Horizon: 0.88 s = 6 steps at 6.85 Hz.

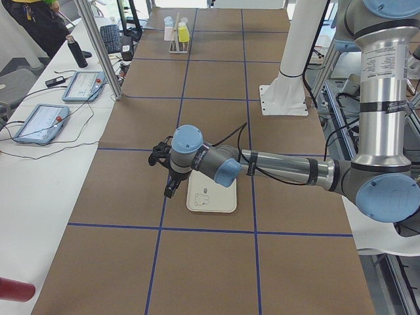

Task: Transfer IKEA cup to right arm and place on rack

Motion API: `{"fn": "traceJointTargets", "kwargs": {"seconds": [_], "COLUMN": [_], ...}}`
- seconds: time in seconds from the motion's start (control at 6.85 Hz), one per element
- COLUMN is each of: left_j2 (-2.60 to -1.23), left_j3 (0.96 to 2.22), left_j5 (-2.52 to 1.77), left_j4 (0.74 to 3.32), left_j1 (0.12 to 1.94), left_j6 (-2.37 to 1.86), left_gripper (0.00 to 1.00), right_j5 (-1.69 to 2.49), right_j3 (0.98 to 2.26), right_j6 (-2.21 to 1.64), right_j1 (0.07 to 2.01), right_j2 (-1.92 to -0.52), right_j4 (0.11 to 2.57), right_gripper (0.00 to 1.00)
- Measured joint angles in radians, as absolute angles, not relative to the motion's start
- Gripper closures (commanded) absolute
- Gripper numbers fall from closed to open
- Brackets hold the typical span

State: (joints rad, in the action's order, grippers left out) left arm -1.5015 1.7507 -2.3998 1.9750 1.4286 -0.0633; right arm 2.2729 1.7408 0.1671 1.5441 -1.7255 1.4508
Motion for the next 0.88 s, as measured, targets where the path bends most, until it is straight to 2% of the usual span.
{"fn": "traceJointTargets", "kwargs": {"seconds": [0.88], "left_j2": [-1.515], "left_j3": [1.817], "left_j5": [-2.385], "left_j4": [1.973], "left_j1": [1.430], "left_j6": [-0.057], "left_gripper": [0.01], "right_j5": [2.282], "right_j3": [1.732], "right_j6": [0.169], "right_j1": [1.600], "right_j2": [-1.759], "right_j4": [1.455], "right_gripper": [0.00]}}
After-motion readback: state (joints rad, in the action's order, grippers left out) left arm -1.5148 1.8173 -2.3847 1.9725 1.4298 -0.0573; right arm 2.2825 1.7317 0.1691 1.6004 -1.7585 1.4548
